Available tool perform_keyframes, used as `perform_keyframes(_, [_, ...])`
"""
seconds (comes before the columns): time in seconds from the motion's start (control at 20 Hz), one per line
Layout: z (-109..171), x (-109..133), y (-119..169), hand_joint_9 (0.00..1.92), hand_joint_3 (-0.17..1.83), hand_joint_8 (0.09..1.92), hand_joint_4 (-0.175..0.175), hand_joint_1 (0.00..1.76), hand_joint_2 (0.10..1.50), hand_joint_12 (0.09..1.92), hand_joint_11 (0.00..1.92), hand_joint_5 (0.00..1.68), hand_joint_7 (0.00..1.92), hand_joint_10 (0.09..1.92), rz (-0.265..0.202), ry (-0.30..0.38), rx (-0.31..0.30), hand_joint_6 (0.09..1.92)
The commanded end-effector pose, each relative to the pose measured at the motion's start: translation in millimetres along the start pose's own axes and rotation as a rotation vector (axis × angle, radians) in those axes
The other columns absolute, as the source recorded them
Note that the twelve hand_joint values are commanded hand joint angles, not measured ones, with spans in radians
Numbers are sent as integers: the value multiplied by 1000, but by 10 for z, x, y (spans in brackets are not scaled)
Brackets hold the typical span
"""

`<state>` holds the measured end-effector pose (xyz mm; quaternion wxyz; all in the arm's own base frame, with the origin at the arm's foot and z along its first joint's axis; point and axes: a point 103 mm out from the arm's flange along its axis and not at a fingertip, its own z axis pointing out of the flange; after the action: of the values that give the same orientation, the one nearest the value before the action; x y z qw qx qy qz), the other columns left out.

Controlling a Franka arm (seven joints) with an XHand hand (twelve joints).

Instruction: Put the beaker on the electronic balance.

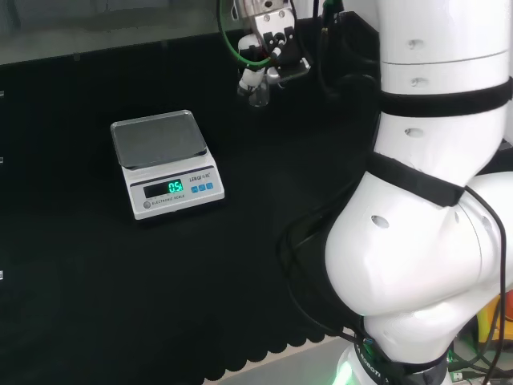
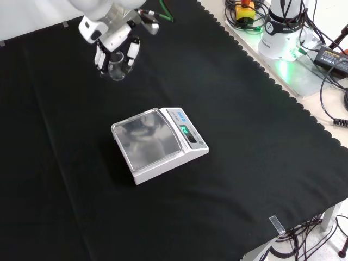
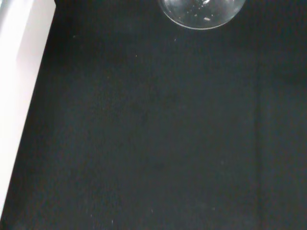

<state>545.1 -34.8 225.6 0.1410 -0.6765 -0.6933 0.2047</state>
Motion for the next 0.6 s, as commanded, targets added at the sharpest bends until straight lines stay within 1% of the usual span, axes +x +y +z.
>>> perform_keyframes(0.05, [-17, -111, -259, 974, -175, 751, -175, 1023, 1216, 628, 1417, 633, 500, 371, -11, -14, -12, 551])
perform_keyframes(0.35, [-155, 85, -428, 969, -175, 749, -175, 1018, 1216, 631, 1414, 627, 497, 369, -25, -30, -17, 548])
perform_keyframes(0.6, [-253, 322, -381, 966, -175, 748, -175, 1012, 1216, 634, 1409, 620, 494, 367, -51, -34, -15, 544])
